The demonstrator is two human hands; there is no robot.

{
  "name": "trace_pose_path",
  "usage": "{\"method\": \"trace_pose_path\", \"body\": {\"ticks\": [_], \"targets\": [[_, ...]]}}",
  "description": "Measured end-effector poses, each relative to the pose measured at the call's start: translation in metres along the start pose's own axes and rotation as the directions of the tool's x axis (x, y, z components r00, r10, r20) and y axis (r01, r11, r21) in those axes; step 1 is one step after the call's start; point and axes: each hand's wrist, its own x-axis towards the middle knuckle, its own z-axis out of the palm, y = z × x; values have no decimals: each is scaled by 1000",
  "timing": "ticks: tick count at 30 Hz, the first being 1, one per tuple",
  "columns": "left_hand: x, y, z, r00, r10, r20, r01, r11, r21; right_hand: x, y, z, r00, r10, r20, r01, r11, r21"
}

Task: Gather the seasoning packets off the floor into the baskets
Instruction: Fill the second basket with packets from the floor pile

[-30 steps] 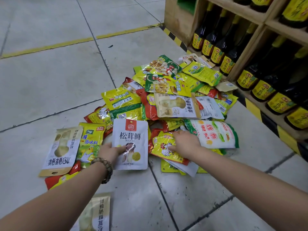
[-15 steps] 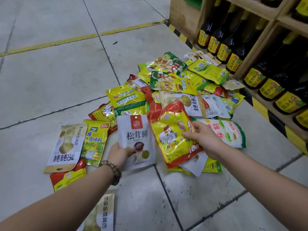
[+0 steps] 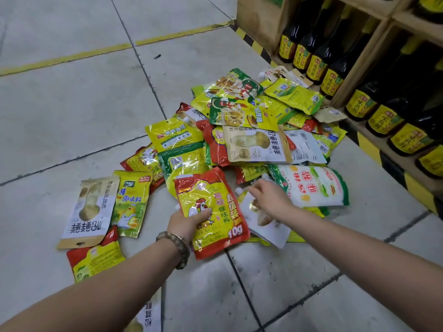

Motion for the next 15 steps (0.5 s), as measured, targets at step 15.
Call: {"method": "trace_pose_path", "body": {"ticks": [15], "targets": [[1, -5, -11, 999, -33, -3, 33, 995, 97, 47, 31, -13, 957, 270, 105, -197, 872, -449]]}}
